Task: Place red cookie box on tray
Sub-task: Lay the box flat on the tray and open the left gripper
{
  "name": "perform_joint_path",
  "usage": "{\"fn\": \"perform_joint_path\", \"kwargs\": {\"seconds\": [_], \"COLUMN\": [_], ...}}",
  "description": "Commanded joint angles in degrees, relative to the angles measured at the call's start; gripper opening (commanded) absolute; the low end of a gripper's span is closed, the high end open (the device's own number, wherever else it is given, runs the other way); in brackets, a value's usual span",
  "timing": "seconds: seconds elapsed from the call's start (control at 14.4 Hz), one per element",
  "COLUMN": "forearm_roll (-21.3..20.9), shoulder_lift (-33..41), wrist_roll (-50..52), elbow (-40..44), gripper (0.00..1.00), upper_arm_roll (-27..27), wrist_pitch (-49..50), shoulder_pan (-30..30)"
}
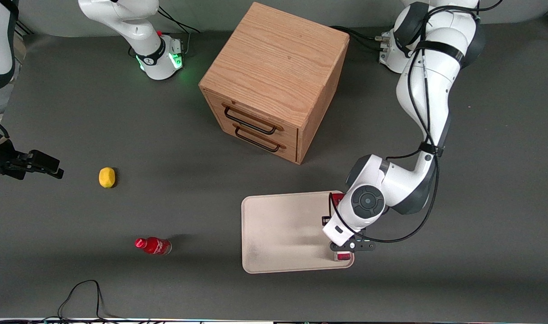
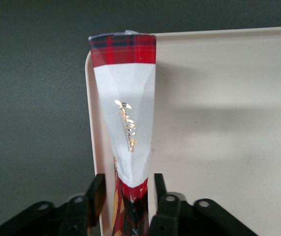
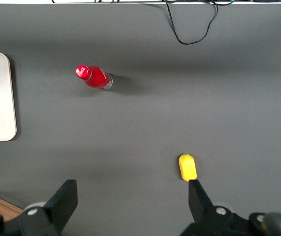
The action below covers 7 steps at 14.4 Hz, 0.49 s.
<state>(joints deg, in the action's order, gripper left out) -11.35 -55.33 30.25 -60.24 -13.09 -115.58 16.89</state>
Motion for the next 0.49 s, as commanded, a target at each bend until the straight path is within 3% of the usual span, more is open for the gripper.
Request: {"fn": "perform_joint_path", "kwargs": {"seconds": [0.0,0.14,0.42], "forearm_roll": [0.1,1.41,6.94], "shoulder_lift": [4.86,8.46,23.03], "wrist_roll": [1.04,1.12,-1.59], "elbow": [-3.56,-4.7,-16.19], "gripper": [1.0,1.0,1.0], "upper_arm_roll": [0.96,1.04,2.01], "wrist_pitch": [-0.61,0.79,2.46], "shoulder_pan": [0.34,-1.15,-7.29]}}
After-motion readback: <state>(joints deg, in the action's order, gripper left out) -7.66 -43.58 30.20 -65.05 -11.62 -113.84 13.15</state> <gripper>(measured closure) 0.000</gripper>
